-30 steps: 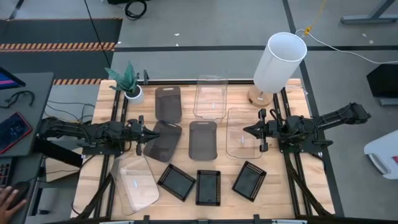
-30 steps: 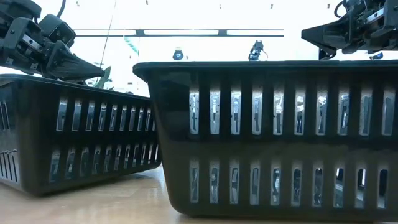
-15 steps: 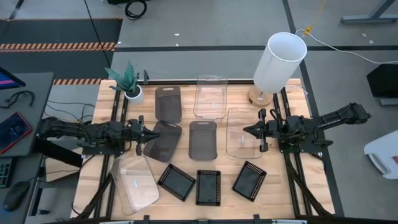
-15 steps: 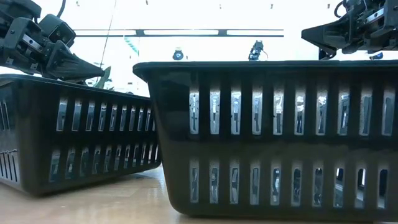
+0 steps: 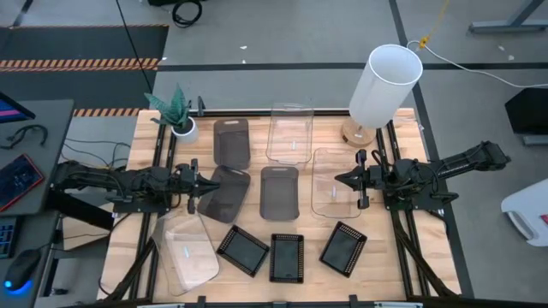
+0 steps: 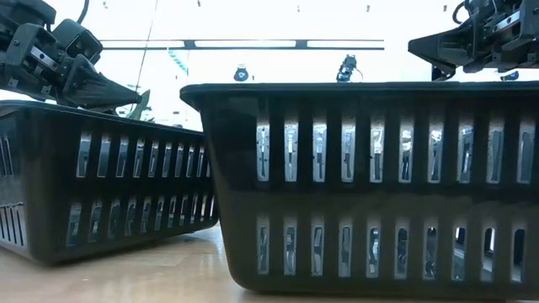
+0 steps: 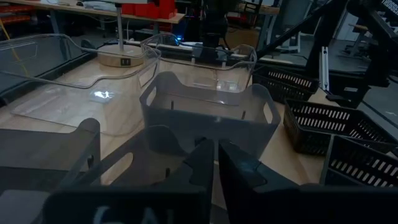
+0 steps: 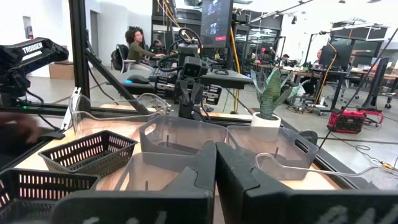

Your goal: Stack baskets by color

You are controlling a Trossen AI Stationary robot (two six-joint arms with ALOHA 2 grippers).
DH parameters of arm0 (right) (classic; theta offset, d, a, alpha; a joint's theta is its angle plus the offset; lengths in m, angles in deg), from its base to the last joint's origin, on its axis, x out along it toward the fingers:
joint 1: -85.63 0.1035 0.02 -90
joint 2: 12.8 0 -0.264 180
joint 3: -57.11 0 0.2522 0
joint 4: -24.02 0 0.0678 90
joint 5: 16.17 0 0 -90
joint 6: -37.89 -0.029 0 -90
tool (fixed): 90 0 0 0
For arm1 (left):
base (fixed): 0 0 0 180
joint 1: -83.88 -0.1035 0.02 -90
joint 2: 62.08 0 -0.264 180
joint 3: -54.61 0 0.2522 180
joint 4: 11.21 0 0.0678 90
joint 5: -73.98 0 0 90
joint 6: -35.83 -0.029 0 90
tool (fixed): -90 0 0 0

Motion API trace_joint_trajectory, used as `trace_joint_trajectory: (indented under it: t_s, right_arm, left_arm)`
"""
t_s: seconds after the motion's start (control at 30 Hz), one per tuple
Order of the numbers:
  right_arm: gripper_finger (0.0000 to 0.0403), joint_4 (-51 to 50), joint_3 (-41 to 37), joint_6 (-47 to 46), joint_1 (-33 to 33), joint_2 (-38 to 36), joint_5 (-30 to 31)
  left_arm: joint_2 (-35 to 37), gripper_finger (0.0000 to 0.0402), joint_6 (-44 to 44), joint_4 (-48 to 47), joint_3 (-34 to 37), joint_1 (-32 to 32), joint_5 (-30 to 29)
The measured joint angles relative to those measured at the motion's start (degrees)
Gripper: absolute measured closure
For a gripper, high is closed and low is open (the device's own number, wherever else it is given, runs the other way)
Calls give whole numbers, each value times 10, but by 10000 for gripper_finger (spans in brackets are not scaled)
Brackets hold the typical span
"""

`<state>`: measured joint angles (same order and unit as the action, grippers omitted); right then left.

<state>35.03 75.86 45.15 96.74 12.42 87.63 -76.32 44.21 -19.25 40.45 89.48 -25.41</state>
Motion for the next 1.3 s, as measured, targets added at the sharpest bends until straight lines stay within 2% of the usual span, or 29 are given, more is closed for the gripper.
trace_joint_trajectory:
  t_s: [1.3]
  right_arm:
    - [387, 0, 0, 0, 0, 0, 0]
  left_arm:
    - [0, 372, 0, 0, 0, 0, 0]
